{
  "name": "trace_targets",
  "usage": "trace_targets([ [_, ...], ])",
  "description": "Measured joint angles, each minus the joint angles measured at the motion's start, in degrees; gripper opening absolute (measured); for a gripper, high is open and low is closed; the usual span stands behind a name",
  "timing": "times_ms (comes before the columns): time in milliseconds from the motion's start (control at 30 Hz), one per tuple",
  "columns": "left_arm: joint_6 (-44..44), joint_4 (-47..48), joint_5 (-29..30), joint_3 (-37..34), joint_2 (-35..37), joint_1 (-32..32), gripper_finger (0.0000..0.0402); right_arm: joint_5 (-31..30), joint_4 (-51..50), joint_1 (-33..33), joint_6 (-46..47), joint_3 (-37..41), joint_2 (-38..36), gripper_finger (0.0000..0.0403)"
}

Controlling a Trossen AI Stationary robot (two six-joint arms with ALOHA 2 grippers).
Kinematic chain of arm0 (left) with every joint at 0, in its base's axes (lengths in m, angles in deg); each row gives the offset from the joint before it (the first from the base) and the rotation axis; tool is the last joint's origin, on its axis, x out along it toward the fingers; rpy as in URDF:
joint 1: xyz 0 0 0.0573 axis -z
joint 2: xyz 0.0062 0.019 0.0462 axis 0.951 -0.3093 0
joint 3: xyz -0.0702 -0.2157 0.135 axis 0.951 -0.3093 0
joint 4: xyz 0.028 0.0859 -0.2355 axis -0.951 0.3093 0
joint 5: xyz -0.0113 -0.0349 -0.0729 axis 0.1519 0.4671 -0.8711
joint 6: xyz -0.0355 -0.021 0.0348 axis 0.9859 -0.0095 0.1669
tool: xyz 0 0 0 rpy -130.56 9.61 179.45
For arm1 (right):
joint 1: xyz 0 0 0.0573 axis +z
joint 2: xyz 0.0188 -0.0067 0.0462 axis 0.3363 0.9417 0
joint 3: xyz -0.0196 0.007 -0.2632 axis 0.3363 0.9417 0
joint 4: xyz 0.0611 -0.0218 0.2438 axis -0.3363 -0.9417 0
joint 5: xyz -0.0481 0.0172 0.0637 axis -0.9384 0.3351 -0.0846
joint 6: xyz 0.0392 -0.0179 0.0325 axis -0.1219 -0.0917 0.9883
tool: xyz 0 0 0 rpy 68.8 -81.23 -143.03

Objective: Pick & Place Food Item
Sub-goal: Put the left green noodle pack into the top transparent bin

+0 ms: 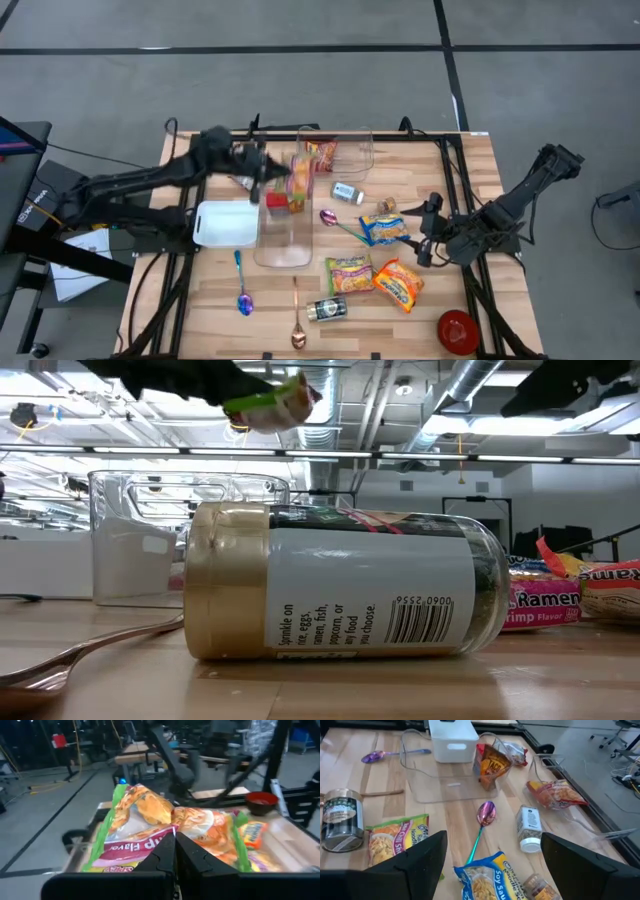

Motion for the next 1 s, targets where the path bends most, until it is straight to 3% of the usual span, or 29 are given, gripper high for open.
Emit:
trace_targets([
  [233,-4.2,1.8,-10.6,14.7,-17.4,-8.0,0.0000,0.1,-1.4,0.0,-0.3,0.0,-2.7,0.0315],
  [500,-7.0,10.0,-11.2,31.8,-35.5,-12.6,0.0000,0.1,-2.4,0.1,1.5,0.0,-4.2,0.0315],
  [1000,-5.2,10.5,-11.3,34.3,-44.8,-19.4,0.0000,-1.4,-1.4,0.0,3.6,0.0,-4.0,0.0315],
])
